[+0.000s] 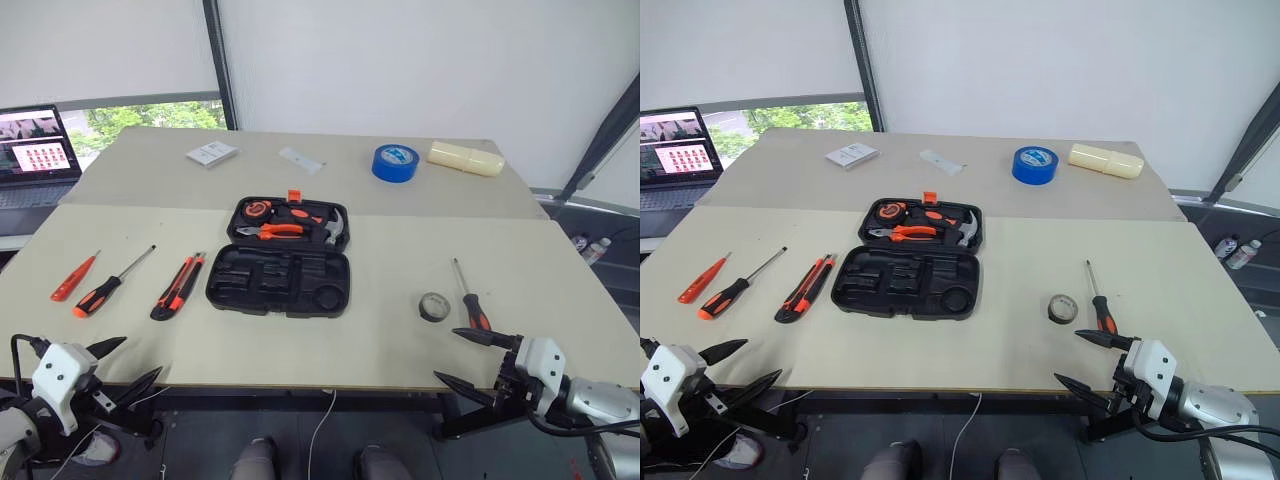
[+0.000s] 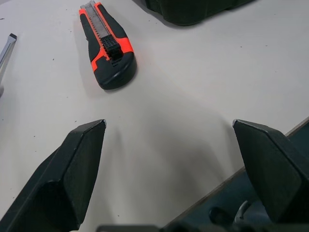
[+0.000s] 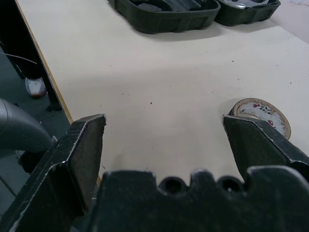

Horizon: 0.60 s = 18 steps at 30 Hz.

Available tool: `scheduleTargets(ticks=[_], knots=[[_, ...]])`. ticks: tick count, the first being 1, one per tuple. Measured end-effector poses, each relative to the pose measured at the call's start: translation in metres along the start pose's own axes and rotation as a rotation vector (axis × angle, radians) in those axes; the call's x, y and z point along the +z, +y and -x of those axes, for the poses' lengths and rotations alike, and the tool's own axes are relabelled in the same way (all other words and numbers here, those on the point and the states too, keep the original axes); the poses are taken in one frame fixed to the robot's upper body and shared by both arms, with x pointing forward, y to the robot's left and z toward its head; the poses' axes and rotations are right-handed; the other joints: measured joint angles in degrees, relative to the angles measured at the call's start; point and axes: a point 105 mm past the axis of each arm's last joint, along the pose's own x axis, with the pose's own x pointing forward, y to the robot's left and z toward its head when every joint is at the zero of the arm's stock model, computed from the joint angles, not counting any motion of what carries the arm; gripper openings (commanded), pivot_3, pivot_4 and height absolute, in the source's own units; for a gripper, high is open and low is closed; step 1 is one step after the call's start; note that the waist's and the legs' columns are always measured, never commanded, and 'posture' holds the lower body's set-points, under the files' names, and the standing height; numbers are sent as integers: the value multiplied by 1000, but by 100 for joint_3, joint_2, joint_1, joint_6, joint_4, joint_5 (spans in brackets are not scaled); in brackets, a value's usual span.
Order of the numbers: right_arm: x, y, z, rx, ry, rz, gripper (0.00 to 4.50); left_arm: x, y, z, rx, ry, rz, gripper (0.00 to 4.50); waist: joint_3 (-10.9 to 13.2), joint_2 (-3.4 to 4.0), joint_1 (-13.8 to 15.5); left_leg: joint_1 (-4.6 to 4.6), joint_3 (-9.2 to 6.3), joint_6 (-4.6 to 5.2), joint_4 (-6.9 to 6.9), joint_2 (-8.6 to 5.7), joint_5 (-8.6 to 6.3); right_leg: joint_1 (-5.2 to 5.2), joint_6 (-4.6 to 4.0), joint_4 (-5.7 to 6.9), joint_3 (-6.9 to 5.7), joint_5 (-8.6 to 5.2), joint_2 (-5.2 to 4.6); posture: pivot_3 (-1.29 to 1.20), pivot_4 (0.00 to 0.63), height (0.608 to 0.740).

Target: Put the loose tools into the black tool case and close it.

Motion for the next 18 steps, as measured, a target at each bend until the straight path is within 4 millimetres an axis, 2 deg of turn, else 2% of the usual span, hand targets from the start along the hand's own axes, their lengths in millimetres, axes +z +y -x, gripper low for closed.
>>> scheduleTargets(ticks=[2,3,6,8,11,12,15,18], knots=[[1,0,-1,-1,-5,-2,4476,0,0,0,5,-4,8,4500,0,0,0,0,0,0,0,0,0,0,0,0,0,0,0,0,150,740],[11,-5,-10,-27,-77,-33,4476,0,7,8,90,-44,114,4500,1,-3,-34,1,0,0,0,4,0,-1,-1,3,2,1,2,0,150,740],[65,-8,-41,-17,-353,-45,4476,-5,21,28,287,-130,334,4500,3,-6,-159,5,-12,2,0,12,1,9,-4,22,-4,8,9,0,150,740],[87,-8,-48,0,-432,-26,4476,-16,21,40,358,-100,411,4500,3,-6,-158,16,-13,2,0,12,1,2,-6,18,-12,4,9,0,150,740],[102,-9,-56,-6,-491,-24,4476,-37,23,57,471,-41,538,4500,0,-18,-84,15,-14,0,0,8,-1,0,-7,12,-18,1,5,0,150,740],[106,-8,-59,-10,-507,-24,4476,-39,25,60,493,-42,567,4500,0,-20,-42,14,-12,-1,0,7,-1,-2,-7,11,-18,2,2,0,150,740],[117,-6,-66,-5,-547,-18,4476,-38,35,69,547,-50,613,4500,-6,-29,15,14,-9,-3,1,8,-2,-3,-11,10,-19,4,-3,0,150,740],[119,-6,-68,1,-545,-6,4476,-30,48,66,529,-26,602,4500,-8,-32,60,13,-8,-3,1,8,-2,-5,-14,10,-23,5,-8,0,150,740]])
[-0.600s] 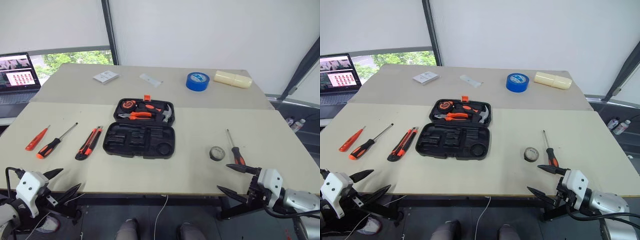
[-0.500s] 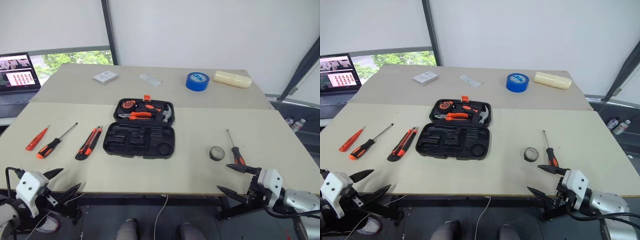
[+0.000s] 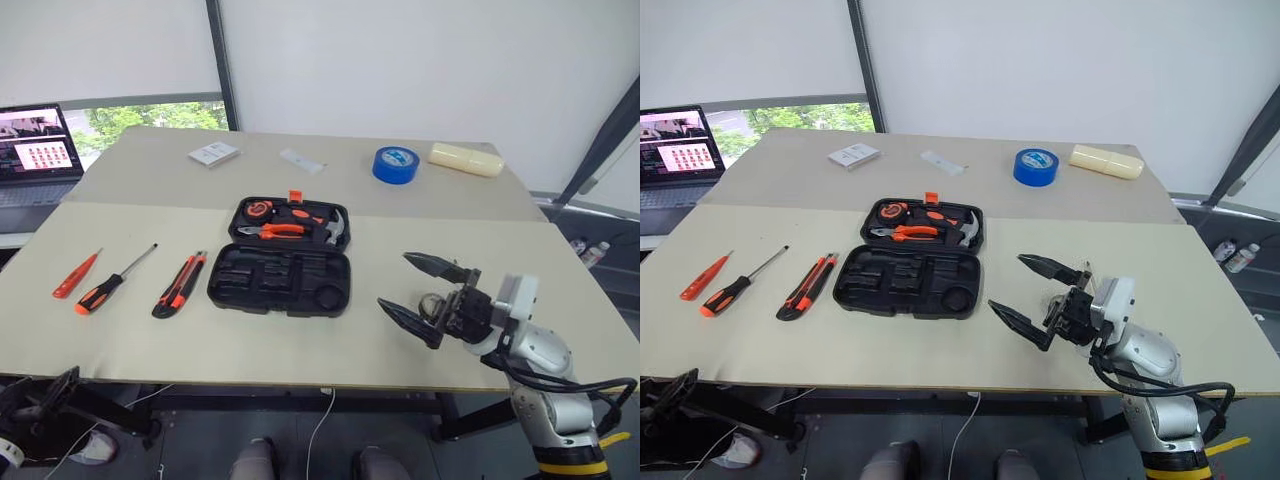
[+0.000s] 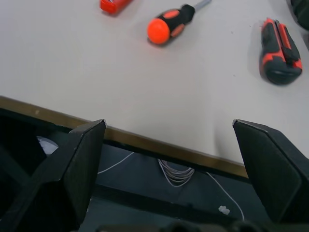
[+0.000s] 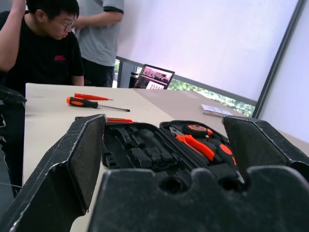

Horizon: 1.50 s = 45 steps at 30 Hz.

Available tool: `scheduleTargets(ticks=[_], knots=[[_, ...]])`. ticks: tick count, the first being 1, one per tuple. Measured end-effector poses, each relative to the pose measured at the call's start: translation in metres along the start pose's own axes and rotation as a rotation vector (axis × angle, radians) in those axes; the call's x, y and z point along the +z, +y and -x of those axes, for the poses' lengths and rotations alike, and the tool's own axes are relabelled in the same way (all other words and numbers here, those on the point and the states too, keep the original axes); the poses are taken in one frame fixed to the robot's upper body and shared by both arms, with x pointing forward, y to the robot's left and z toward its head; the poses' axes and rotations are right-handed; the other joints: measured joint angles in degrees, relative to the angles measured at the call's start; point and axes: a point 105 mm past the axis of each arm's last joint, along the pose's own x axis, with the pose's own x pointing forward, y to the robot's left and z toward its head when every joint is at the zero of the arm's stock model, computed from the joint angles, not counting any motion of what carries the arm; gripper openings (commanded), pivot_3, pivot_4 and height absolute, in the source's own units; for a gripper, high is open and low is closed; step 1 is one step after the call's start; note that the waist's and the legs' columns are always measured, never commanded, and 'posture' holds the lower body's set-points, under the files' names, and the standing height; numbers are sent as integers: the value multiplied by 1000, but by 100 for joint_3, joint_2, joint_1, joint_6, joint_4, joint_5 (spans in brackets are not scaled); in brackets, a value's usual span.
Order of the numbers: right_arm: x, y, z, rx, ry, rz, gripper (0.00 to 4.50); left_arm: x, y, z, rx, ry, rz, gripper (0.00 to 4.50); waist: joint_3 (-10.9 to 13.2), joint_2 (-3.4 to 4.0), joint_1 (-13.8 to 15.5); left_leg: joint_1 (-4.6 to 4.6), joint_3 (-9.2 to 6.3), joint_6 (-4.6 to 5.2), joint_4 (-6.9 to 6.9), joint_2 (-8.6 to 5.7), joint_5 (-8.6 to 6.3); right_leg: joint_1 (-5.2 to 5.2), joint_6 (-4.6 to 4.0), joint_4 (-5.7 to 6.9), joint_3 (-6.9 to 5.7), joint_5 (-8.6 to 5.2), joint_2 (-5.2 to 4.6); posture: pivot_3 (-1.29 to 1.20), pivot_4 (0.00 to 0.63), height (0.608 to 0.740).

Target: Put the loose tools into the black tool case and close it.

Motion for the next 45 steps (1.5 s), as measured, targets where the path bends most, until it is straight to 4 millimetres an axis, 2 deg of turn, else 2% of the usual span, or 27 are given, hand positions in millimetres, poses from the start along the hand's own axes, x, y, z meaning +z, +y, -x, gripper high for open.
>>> scheduleTargets(ticks=[4,6,8,12,13,15,17,20,24,28,30,32,33,36,37,40,43,45], knots=[[-1,0,-3,36,14,11,4476,47,-1,-31,-47,1,-83,4500,-2,-2,49,-4,1,-1,-2,4,0,-14,-12,0,-6,7,-1,0,150,740],[-3,-1,-4,56,31,19,4476,70,-2,-53,-50,23,-137,4500,-2,1,49,-5,8,-1,-3,2,0,-21,-11,1,-5,8,-3,0,150,740],[-8,1,-3,73,49,13,4476,79,0,-72,-33,62,-159,4500,-4,0,46,-9,14,-1,-9,2,0,-29,-12,2,-5,11,-6,0,150,740],[-15,1,-1,81,77,6,4476,71,0,-107,-21,164,-145,4500,-8,-7,34,-31,24,1,-22,5,1,-61,-35,11,-2,32,4,0,150,740],[-16,1,0,82,80,5,4476,64,-2,-114,-27,207,-143,4500,-11,-12,23,-48,24,3,-19,6,4,-57,-1,26,3,52,12,0,150,740],[-17,1,1,81,90,6,4476,53,-7,-126,-55,275,-145,4500,-13,-17,-3,-73,19,22,-11,13,17,-83,3,49,10,50,32,0,150,740],[-19,2,3,78,101,6,4476,53,-12,-132,-71,300,-169,4500,-13,-17,8,-70,16,25,-5,12,20,-87,4,83,10,33,32,0,150,740],[-23,4,9,70,123,-5,4500,54,-15,-137,-97,324,-201,3788,-12,-15,44,-61,15,5,-5,12,10,-87,-5,103,9,15,32,0,150,740],[-22,7,14,57,130,-5,4500,54,-15,-136,-123,326,-195,2170,-12,-15,55,-58,15,-23,12,13,-2,-81,-1,102,11,15,29,0,150,740],[-19,5,15,38,127,9,4500,63,-23,-138,-197,249,-222,730,-11,-20,60,-59,14,-26,29,15,-3,-76,-1,100,10,14,28,0,150,740],[-17,4,16,36,126,18,4500,69,-27,-138,-233,204,-217,692,-10,-20,62,-60,14,-25,35,15,-3,-76,-6,100,11,11,27,0,150,740],[-14,0,17,31,126,28,4500,83,-51,-140,-362,90,-237,689,-10,-21,88,-67,13,-25,45,16,-3,-75,-13,100,8,10,26,0,150,740],[-10,-4,16,30,118,40,4500,94,-73,-141,-464,23,-268,675,-9,-21,118,-80,11,-25,62,19,-3,-78,-29,101,1,21,26,0,150,740],[-1,-14,13,37,116,61,4500,114,-120,-139,-663,-83,-419,675,-10,-23,136,-89,13,-24,83,18,-2,-67,-23,97,8,29,27,0,150,740],[-4,-18,15,50,148,57,4500,118,-145,-140,-756,-120,-533,675,-10,-23,142,-89,14,-24,87,15,-2,-64,-20,97,11,31,27,0,150,740],[-8,-35,14,51,197,70,4500,104,-197,-148,-945,-139,-794,675,-11,-22,141,-89,14,-16,90,13,3,-64,-13,98,19,37,32,0,150,740],[-11,-48,13,53,235,92,4500,83,-230,-161,-1039,-117,-959,675,-10,-23,120,-94,13,30,90,13,30,-69,28,99,23,60,38,0,150,740],[-12,-53,12,47,247,100,4500,73,-241,-170,-1063,-97,-1060,675,-10,-23,80,-104,11,38,89,13,32,-76,31,98,28,60,41,0,150,740]])
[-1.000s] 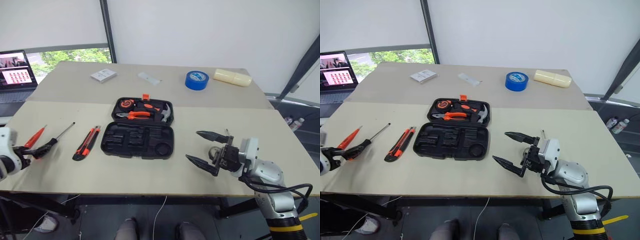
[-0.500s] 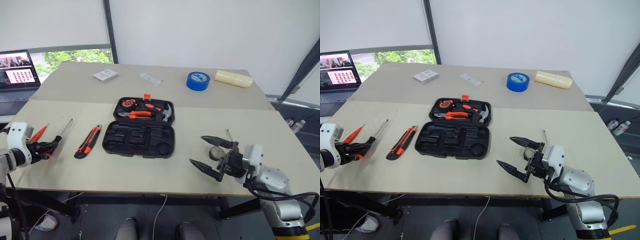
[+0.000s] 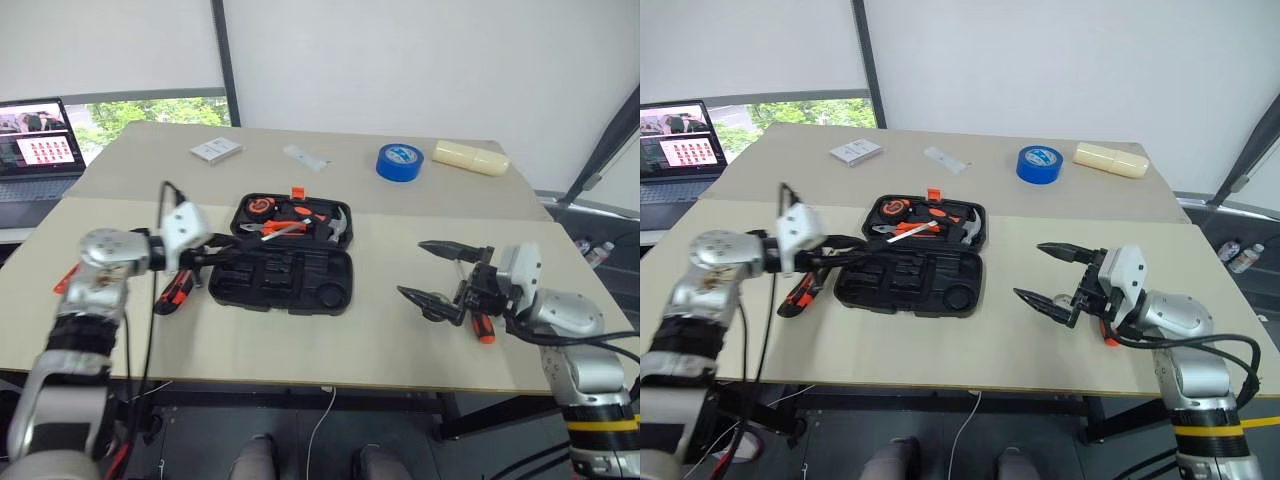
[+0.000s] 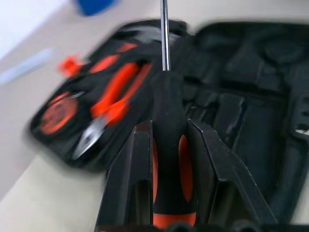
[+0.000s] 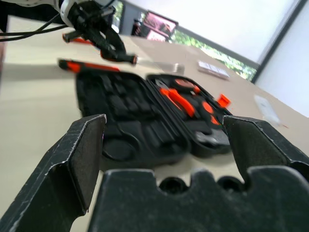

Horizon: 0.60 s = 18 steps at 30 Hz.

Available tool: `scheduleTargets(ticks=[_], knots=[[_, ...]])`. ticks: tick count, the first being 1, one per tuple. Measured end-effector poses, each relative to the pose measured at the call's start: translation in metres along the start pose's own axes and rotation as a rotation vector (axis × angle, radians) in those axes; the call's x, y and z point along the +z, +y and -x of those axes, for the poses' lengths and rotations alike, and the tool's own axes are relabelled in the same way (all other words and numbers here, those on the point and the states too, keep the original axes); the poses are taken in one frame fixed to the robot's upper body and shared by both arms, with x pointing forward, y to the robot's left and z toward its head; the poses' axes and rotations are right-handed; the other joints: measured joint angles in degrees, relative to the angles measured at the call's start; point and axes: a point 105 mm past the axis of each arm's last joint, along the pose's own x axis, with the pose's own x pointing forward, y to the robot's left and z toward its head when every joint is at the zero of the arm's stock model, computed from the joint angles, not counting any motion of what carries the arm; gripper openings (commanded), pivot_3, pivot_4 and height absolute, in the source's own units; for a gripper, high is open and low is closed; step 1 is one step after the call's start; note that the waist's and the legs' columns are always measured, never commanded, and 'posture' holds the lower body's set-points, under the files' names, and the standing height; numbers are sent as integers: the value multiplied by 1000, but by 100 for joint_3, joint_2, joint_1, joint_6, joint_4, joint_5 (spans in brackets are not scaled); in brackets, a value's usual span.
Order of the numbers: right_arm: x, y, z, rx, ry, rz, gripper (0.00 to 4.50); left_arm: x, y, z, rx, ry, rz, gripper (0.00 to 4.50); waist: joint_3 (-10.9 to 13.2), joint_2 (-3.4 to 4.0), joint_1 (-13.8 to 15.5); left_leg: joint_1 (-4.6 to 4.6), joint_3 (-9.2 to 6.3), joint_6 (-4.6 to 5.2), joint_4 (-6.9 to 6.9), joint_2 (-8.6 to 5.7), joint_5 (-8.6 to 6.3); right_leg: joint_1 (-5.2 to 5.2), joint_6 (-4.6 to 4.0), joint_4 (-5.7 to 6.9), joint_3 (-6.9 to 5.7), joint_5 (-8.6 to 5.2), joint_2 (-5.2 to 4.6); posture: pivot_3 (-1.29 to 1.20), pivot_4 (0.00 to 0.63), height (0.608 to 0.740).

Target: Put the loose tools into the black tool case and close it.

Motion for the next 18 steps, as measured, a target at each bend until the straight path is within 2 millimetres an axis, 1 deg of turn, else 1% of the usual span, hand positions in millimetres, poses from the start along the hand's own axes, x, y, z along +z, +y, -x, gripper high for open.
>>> scheduleTargets(ticks=[1,4,8,10,11,13,18], knots=[[-2,-2,0,-4,10,3,4500,-3,0,-8,-23,39,-48,675,0,0,-6,0,-1,2,0,0,-1,-1,1,0,0,-1,1,0,150,740],[-6,-3,2,-14,27,0,4500,-11,-1,-18,-52,100,-138,675,0,0,-26,-2,-1,9,-4,-3,-5,-4,4,-1,4,-2,0,0,150,740],[-5,-2,5,-26,29,3,4500,-12,9,-29,-24,143,-233,675,1,0,2,-2,-2,9,0,-8,-5,0,10,-1,2,-3,-5,0,150,740],[-7,1,7,-32,33,0,4500,-14,11,-31,-8,161,-260,675,1,0,3,-2,-2,8,5,-8,-5,2,12,0,2,-2,-5,0,150,740],[-7,5,8,-32,37,-2,4500,-19,11,-31,-5,179,-261,675,1,0,3,-2,-2,8,6,-8,-5,2,16,0,2,-2,-5,0,150,740],[-8,9,11,-38,42,-6,4500,-24,8,-31,-15,187,-270,675,1,0,-1,-2,-2,7,8,-8,-5,2,17,0,3,-2,-5,0,150,740],[-3,11,14,-62,35,11,4500,-23,3,-31,-42,160,-308,675,1,0,0,-2,-3,7,11,-8,-5,3,17,1,3,0,-6,0,150,740]])
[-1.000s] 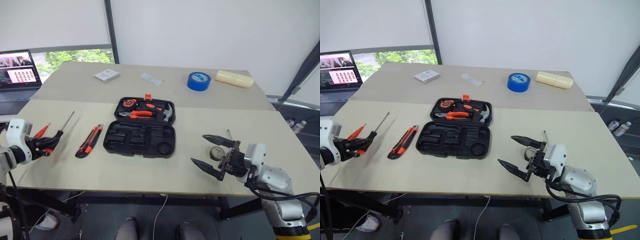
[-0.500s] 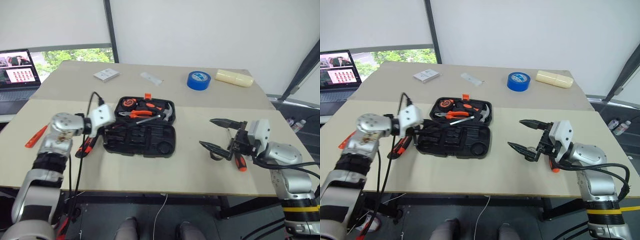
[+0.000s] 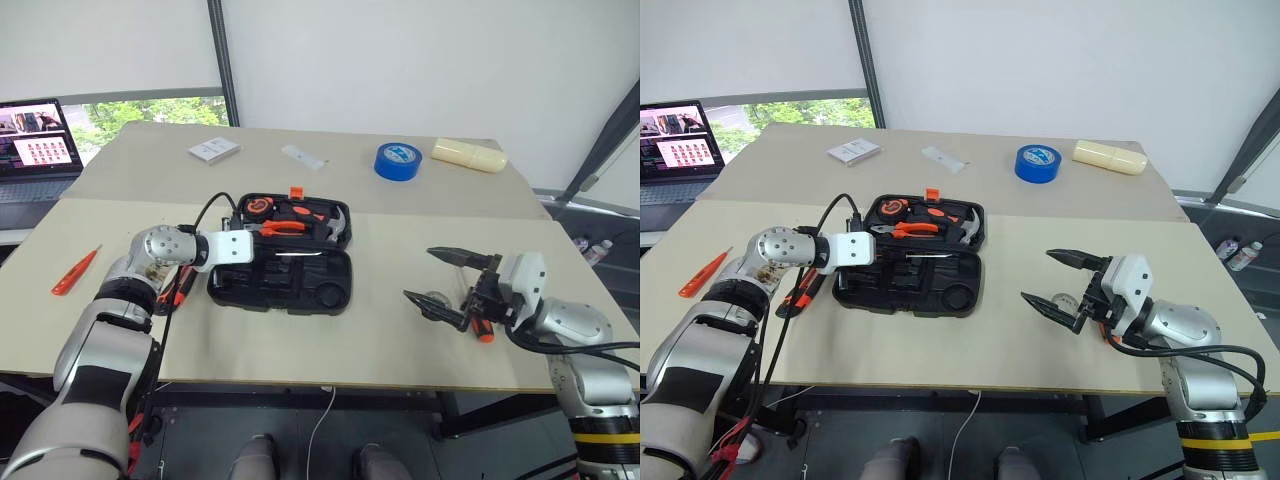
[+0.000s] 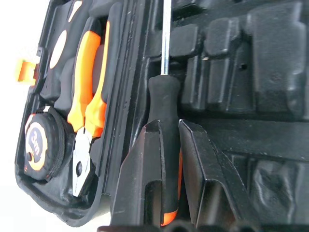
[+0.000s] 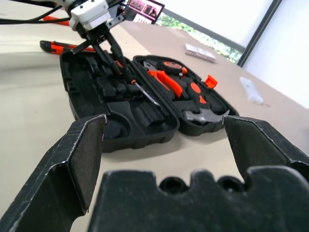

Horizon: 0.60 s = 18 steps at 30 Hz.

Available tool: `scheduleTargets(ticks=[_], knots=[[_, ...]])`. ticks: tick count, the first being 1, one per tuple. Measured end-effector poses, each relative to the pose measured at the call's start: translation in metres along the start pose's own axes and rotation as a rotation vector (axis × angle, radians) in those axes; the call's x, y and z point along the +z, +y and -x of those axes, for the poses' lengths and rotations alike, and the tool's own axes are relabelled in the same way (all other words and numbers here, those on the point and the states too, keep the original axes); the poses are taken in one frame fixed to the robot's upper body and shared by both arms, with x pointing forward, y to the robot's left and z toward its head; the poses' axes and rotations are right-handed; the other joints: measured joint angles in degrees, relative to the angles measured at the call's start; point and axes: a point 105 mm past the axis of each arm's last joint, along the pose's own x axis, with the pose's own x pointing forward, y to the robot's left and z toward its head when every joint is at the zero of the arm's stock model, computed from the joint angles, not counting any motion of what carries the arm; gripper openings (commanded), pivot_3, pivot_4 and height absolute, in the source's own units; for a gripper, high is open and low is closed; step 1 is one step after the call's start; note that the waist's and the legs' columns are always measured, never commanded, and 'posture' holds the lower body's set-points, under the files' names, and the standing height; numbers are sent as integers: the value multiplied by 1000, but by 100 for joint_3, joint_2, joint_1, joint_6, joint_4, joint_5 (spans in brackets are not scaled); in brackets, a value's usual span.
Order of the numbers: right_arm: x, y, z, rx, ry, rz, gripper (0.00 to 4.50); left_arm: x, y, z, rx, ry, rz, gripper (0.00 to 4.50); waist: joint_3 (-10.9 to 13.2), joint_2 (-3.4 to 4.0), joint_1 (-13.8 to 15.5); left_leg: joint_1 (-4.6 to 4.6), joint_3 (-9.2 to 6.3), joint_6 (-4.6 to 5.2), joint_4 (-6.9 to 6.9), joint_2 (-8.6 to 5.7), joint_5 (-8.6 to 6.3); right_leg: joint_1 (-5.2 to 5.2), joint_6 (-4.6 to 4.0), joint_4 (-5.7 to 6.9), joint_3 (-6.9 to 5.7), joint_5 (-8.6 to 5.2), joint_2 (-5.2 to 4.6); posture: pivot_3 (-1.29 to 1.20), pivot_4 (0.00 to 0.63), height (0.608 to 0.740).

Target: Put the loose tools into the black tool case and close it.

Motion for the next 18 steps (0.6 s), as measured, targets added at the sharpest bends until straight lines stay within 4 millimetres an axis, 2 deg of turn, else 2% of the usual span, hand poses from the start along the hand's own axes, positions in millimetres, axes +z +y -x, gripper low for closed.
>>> scheduleTargets(ticks=[4,7,11,12,14,15,18], knots=[[1,1,1,-4,0,0,4500,-2,-1,2,6,-16,36,675,0,0,-1,0,0,0,1,-1,0,-1,-1,0,0,1,-1,0,150,740],[2,0,1,-13,-4,0,4500,4,2,2,28,-81,116,1328,0,0,2,-1,-1,0,2,-1,0,1,-1,1,0,1,-1,0,150,740],[2,0,1,-21,-5,-1,4500,17,19,3,103,-211,267,2735,0,-1,6,-4,-2,1,6,-1,1,2,0,1,-1,2,0,0,150,740],[1,0,2,-21,-4,-4,4500,21,28,5,136,-249,321,2735,1,-1,3,-4,-4,1,6,-1,1,2,1,2,-2,1,0,0,150,740],[0,1,2,-23,-2,-8,4500,24,39,9,187,-299,408,2380,0,-1,-3,-4,-5,2,6,-2,1,3,2,3,-2,1,0,0,150,740],[-1,2,3,-25,1,-12,4500,23,42,10,203,-310,442,2113,0,-1,-4,-3,-6,2,7,-2,1,5,2,3,-2,1,0,0,150,740],[-4,4,4,-34,0,-31,4500,18,40,2,213,-294,549,935,0,-1,-5,-3,-7,2,9,-3,1,3,2,6,-2,1,2,0,150,740]])
